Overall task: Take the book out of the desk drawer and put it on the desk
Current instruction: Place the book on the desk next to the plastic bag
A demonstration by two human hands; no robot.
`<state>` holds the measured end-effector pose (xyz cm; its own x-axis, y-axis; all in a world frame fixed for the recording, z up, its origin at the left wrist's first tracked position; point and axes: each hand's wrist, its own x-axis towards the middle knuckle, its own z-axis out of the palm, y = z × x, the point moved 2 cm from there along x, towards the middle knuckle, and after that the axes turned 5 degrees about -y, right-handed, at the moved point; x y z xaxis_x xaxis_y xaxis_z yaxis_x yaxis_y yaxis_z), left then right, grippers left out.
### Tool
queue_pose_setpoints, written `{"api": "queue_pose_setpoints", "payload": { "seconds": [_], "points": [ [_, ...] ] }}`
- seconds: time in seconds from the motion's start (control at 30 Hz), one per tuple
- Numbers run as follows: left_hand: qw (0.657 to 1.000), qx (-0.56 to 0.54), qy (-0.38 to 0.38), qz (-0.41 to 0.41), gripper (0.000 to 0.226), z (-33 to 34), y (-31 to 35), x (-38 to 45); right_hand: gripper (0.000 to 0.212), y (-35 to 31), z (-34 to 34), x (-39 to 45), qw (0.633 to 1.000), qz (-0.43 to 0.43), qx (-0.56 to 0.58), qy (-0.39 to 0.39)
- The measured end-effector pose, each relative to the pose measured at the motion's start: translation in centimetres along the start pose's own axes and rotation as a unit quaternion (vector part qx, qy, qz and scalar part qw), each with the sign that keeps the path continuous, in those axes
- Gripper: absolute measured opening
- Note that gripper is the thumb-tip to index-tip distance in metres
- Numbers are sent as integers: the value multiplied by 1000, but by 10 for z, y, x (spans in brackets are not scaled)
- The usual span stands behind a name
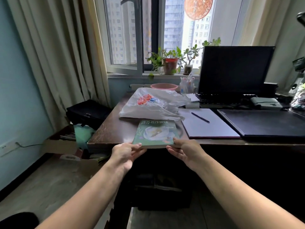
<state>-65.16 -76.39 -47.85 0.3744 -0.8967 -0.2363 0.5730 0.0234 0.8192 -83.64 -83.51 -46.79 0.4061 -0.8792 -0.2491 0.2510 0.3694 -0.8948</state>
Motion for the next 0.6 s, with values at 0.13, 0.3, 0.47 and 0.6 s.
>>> {"api": "queue_pose_setpoints", "payload": {
  "seconds": [0.13,0.3,0.47,0.6],
  "points": [
    [1000,-7,30,5,20,2,3,9,14,-5,-3,8,1000,10,13,-14],
    [995,-13,95,1,19,3,-3,23,7,0,-8,22,999,15,17,33],
    [992,-9,125,5,16,4,-7,35,19,4,-10,34,995,19,-37,87],
    [991,2,134,-8,15,6,-6,42,20,2,-12,42,991,20,-67,116]
  ]
}}
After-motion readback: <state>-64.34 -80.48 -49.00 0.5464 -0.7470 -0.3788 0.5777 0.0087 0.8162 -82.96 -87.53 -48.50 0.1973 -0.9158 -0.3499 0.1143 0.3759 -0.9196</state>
